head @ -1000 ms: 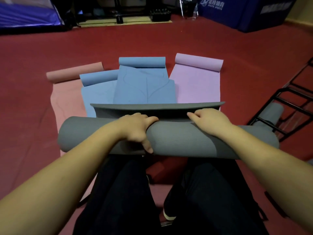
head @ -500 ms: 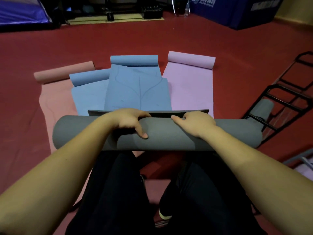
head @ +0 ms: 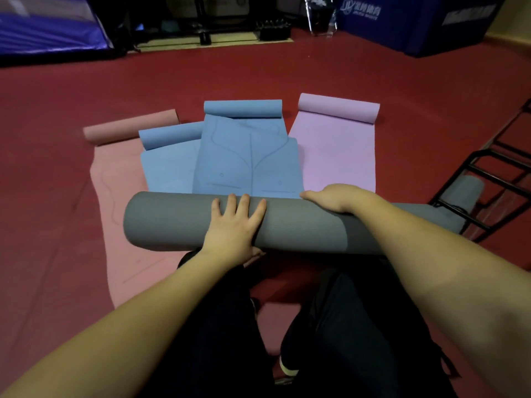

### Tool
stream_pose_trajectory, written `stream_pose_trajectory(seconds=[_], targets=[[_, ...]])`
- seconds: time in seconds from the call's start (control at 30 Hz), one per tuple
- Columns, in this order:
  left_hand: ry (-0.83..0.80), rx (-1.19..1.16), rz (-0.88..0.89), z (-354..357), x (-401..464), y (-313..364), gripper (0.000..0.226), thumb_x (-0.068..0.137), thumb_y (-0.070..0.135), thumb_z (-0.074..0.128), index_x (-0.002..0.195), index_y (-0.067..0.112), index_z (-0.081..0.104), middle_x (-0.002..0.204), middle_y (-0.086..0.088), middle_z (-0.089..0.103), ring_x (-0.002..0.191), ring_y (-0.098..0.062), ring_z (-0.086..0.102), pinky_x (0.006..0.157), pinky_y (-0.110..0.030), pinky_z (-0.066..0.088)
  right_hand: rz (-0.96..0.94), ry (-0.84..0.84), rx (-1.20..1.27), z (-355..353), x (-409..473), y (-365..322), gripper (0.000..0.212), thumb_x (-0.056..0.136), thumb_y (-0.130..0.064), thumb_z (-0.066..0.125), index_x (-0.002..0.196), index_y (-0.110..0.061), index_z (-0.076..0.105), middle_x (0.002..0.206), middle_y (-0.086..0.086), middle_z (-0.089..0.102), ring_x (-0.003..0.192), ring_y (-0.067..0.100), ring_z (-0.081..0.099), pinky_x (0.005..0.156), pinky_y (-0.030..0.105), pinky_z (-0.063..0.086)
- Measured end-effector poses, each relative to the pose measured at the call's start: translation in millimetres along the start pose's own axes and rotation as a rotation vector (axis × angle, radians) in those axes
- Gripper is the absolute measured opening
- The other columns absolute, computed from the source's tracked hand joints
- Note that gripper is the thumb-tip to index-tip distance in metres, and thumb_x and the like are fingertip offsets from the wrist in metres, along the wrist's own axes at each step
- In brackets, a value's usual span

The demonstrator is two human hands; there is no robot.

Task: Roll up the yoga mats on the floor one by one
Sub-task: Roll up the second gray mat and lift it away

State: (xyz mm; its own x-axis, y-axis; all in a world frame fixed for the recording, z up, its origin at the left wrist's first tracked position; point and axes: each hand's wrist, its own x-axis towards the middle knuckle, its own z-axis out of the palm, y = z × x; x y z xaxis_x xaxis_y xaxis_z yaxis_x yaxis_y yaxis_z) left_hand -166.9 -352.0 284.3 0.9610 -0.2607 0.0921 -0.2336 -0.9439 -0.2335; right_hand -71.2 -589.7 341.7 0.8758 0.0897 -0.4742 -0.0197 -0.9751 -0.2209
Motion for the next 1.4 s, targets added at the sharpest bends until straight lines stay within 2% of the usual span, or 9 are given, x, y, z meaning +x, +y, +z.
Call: stream_pose_trajectory(seconds=[0.33,0.5,0.57,0.73,0.9,1.03,1.23,1.33,1.4], targets=[[0.038,-0.028,0.077,-43.0,-17.8,-2.4,0.109,0.063,0.079,0.061,0.15,0.027,0.02,0.147,-0.012,0.037,0.13,-0.034,0.037,0.11,-0.058,0.024,-0.076,-0.091,0.013,-13.7,-20.5,5.2,0.065,0.093,-0.067,0.036,0.136,-0.024,0.057,0.149,0.008,0.047,0.131,0.025,0.047,0.109,0.038,0.03],[-0.01,-0.087,0.126,-66.0,-33.1,0.3,0.113,0.058,0.086,0.058,0.149,0.03,0.021,0.145,-0.006,0.04,0.126,-0.029,0.04,0.108,-0.05,0.03,-0.119,-0.237,0.078,-11.5,-31.1,14.2,0.045,0.085,-0.066,0.049,0.102,-0.033,0.075,0.111,-0.006,0.072,0.099,0.014,0.067,0.1,0.04,0.045],[-0.036,-0.103,0.136,-66.5,-35.3,1.6,0.112,0.058,0.087,0.057,0.148,0.032,0.021,0.143,-0.004,0.042,0.125,-0.027,0.041,0.105,-0.047,0.032,-0.134,-0.279,0.071,-9.2,-36.2,14.0,0.041,0.091,-0.063,0.045,0.105,-0.035,0.073,0.116,-0.005,0.069,0.103,0.014,0.064,0.102,0.039,0.043],[-0.102,-0.15,0.147,-65.0,-26.6,-2.1,0.113,0.056,0.088,0.057,0.148,0.033,0.023,0.138,-0.001,0.046,0.123,-0.025,0.041,0.101,-0.045,0.034,-0.12,-0.116,-0.017,-5.9,-34.3,16.3,0.055,0.096,-0.065,0.036,0.128,-0.031,0.064,0.141,-0.002,0.055,0.126,0.02,0.051,0.108,0.036,0.034],[-0.186,-0.181,0.17,-66.8,-13.2,-7.0,0.113,0.054,0.088,0.06,0.147,0.034,0.024,0.135,0.001,0.049,0.122,-0.024,0.042,0.099,-0.045,0.036,-0.207,0.124,0.011,1.2,-32.5,24.2,0.041,0.098,-0.056,0.04,0.101,-0.027,0.068,0.113,0.0,0.068,0.099,0.018,0.057,0.086,0.032,0.042],[-0.305,-0.254,0.15,-67.9,6.0,-14.0,0.101,0.063,0.093,0.048,0.146,0.038,0.028,0.133,0.001,0.052,0.125,-0.023,0.043,0.098,-0.044,0.035,-0.261,0.232,-0.024,11.6,-44.2,21.2,0.045,0.098,-0.058,0.036,0.092,-0.026,0.067,0.102,-0.002,0.069,0.099,0.021,0.061,0.081,0.033,0.045],[-0.485,-0.421,0.075,-64.6,41.3,-23.0,0.083,0.08,0.089,0.02,0.147,0.042,0.035,0.149,0.001,0.047,0.137,-0.024,0.042,0.111,-0.044,0.034,-0.259,0.454,-0.161,39.5,-52.2,6.0,0.059,0.095,-0.065,0.027,0.107,-0.02,0.064,0.11,0.006,0.067,0.106,0.029,0.06,0.082,0.039,0.045],[-0.465,-0.507,0.034,-61.1,51.3,-20.6,0.066,0.091,0.078,0.018,0.14,0.045,0.047,0.144,0.006,0.052,0.135,-0.021,0.044,0.108,-0.04,0.035,-0.233,0.471,-0.226,43.1,-44.1,3.9,0.063,0.095,-0.066,0.022,0.104,-0.02,0.065,0.11,0.008,0.067,0.104,0.03,0.06,0.078,0.039,0.042],[-0.334,-0.403,0.066,-56.7,51.8,-18.1,0.064,0.095,0.071,0.015,0.131,0.041,0.059,0.126,0.002,0.058,0.123,-0.021,0.047,0.096,-0.039,0.038,-0.202,0.432,-0.19,39.1,-37.6,2.8,0.064,0.094,-0.067,0.021,0.097,-0.021,0.065,0.106,0.007,0.069,0.102,0.029,0.062,0.074,0.036,0.039]])
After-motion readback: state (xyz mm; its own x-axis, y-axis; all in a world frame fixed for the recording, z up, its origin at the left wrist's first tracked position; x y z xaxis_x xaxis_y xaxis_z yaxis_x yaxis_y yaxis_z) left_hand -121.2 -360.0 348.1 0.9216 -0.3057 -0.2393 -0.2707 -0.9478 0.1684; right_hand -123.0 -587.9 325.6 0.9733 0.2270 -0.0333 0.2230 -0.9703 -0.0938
